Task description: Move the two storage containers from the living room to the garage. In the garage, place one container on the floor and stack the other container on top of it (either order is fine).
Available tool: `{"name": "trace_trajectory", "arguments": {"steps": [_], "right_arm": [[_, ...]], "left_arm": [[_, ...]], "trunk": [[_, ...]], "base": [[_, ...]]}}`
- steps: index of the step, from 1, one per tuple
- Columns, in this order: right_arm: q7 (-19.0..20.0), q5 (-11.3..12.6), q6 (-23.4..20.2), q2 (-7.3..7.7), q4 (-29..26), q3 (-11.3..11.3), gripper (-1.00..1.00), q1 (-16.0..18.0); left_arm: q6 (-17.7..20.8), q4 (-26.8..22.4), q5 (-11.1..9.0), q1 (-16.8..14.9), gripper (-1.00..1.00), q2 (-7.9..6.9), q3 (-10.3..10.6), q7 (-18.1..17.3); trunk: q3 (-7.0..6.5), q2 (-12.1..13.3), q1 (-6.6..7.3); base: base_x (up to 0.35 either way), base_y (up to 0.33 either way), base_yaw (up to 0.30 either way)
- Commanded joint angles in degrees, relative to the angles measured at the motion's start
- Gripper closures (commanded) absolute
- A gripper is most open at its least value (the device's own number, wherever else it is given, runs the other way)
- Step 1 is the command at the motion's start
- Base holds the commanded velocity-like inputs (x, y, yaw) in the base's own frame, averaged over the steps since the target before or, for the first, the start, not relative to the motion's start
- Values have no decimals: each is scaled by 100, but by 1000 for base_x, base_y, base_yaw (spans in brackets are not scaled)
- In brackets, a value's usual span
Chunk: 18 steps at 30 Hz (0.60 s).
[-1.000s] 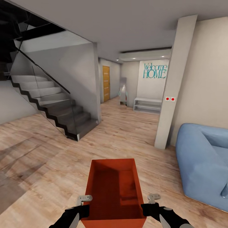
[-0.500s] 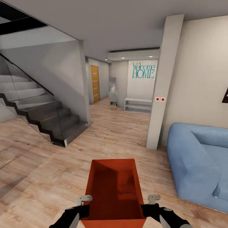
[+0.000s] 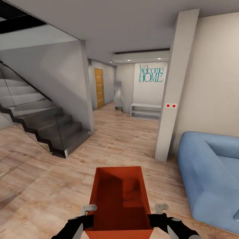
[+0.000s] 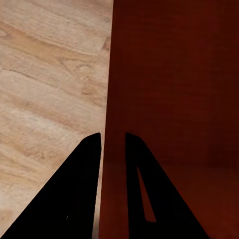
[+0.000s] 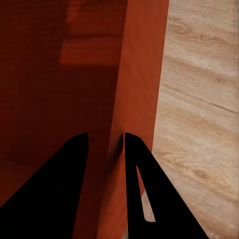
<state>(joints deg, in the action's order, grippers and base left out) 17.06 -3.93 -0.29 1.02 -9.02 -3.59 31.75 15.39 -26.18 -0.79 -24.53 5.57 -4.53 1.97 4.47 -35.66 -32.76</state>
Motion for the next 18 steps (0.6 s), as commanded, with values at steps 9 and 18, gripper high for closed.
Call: {"name": "trace_trajectory", "arguments": {"steps": [9,18], "right_arm": [[10,15,117,3,-83,69,100,7],[16,-4,117,3,-83,69,100,7]], "left_arm": [[43,8,105,1,100,-191,23,129],[43,8,105,1,100,-191,23,129]], "trunk": [[10,-9,-5],[10,-9,-5]], "base": [[325,0,0],[325,0,0]]}}
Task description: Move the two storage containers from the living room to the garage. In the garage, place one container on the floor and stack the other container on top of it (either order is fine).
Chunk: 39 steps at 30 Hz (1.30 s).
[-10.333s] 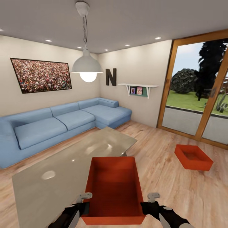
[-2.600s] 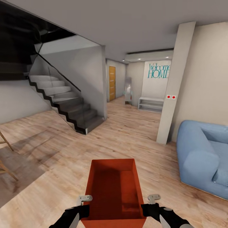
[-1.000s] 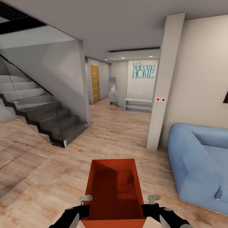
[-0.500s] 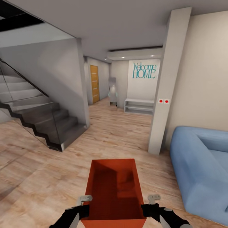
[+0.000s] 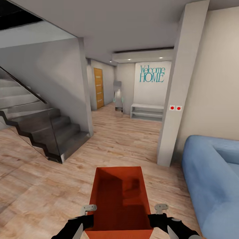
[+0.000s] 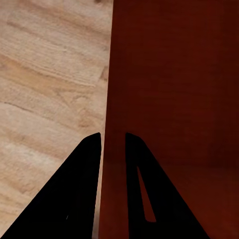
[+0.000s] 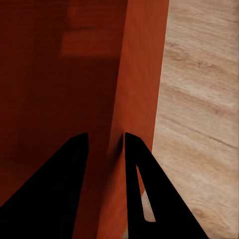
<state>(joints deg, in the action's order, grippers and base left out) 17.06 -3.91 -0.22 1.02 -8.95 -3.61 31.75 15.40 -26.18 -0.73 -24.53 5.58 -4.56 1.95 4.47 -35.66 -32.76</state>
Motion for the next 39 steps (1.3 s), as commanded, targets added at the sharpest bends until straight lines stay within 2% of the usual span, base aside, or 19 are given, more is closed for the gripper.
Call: {"name": "trace_trajectory", "arguments": {"steps": [1,39], "right_arm": [[16,-9,110,3,-89,71,100,7],[17,-5,110,3,-89,71,100,7]], "left_arm": [[42,8,99,1,100,-190,26,131],[42,10,99,1,100,-181,34,131]], "trunk": [[11,-9,-5],[11,-9,-5]], "base": [[325,0,0],[325,0,0]]}}
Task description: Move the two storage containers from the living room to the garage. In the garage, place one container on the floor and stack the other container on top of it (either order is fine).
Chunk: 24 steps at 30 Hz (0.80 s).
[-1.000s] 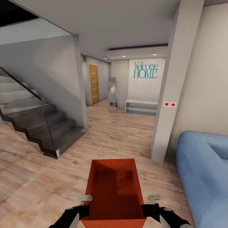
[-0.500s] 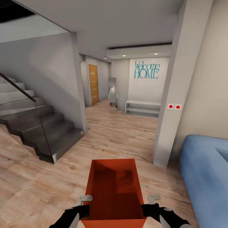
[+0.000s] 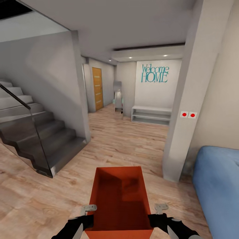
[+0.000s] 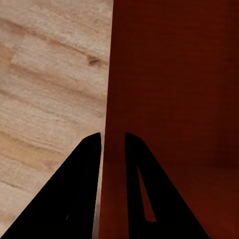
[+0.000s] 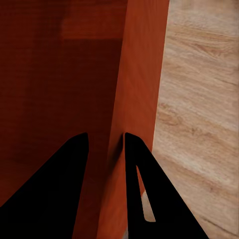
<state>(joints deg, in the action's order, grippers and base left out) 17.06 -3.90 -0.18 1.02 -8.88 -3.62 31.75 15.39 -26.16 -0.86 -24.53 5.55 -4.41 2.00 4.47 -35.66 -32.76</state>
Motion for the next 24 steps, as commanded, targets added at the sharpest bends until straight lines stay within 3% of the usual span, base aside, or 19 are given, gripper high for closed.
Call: {"name": "trace_trajectory", "arguments": {"steps": [1,24], "right_arm": [[16,-5,106,3,-96,72,100,7],[16,-5,106,3,-96,72,100,7]], "left_arm": [[43,8,112,1,100,-177,18,125],[43,21,116,1,100,-177,19,125]], "trunk": [[11,-9,-5],[11,-9,-5]], "base": [[325,0,0],[325,0,0]]}}
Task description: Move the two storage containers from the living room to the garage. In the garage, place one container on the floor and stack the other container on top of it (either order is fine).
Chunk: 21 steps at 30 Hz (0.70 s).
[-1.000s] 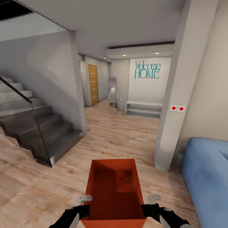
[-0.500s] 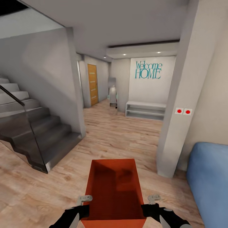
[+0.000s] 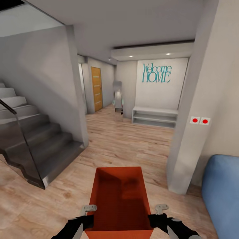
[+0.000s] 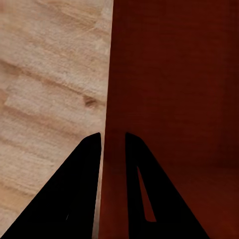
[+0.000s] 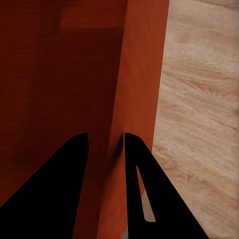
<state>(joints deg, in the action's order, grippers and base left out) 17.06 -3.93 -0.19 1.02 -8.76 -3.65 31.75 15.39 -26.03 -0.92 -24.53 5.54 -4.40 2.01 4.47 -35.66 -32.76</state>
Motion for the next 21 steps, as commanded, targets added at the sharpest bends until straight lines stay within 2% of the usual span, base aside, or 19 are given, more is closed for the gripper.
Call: {"name": "trace_trajectory", "arguments": {"steps": [1,21], "right_arm": [[16,-3,107,3,-109,75,100,7],[16,-3,107,3,-109,75,100,7]], "left_arm": [[43,9,121,1,100,-176,18,124],[43,7,118,1,100,-176,18,124]], "trunk": [[11,-9,-5],[11,-9,-5]], "base": [[325,0,0],[325,0,0]]}}
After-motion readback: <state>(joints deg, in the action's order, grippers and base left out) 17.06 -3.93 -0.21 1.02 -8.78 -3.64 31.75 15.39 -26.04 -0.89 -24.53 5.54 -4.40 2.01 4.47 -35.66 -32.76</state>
